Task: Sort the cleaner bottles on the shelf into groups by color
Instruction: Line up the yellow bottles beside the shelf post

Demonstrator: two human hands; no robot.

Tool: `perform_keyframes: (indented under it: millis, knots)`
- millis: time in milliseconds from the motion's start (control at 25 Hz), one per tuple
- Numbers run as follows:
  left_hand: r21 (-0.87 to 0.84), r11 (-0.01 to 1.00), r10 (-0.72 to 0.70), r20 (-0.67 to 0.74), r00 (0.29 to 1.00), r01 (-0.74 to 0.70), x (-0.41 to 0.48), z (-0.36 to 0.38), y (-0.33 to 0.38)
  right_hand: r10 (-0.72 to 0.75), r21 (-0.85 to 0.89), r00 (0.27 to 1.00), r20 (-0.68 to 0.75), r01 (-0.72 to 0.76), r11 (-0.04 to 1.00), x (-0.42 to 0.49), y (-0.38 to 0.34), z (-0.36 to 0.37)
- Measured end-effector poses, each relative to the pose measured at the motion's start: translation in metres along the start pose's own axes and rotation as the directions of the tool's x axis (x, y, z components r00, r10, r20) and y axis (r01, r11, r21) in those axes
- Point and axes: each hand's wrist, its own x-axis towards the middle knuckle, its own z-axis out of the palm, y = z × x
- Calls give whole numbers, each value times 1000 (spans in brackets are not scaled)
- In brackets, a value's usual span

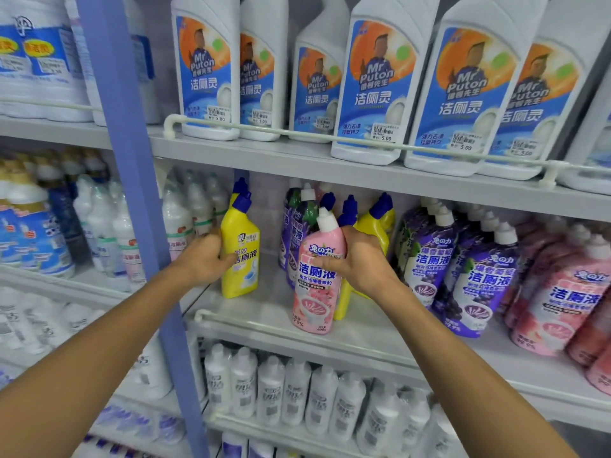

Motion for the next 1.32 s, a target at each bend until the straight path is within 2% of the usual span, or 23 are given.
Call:
perform_keyframes:
  millis: [160, 240, 400, 520, 640, 760, 1000, 1160, 1320]
  knots:
    - [230, 972, 55, -4, 999, -52, -32, 2, 26, -13, -15, 1000, 16, 13, 1000, -17, 17, -26]
    - [334, 930, 147, 46, 988, -154, -49, 4, 51, -9, -19, 1000, 13, 10, 1000, -24, 27, -37]
    - [316, 870, 350, 143, 926, -378, -64, 11, 122, 0, -20, 1000, 25, 0, 1000, -37, 46, -58]
    - [208, 889, 393, 117, 912, -409, -47, 16, 166, -10, -33, 1000, 20, 11, 999, -45, 58, -73]
    - [103, 917, 377, 86, 922, -385, -26, 22, 192, 7, -79, 1000, 16, -6, 997, -53, 72, -89]
    - [-19, 967, 256, 32, 966, -256, -8, 37, 208, 45, -61, 999, -6, -46, 997, -62, 89, -102]
    - [28, 992, 122, -165, 979, -119, 15, 68, 213, 62, -61, 997, -42, -65, 996, -66, 104, -109]
    - [-102, 983, 124, -224, 967, -150, 19, 77, 210, 47, -49, 996, -73, -51, 998, -68, 107, -106]
    - [-154, 977, 109, -250, 962, -150, 18, 67, 197, 47, -44, 997, -69, -50, 998, -67, 108, -107]
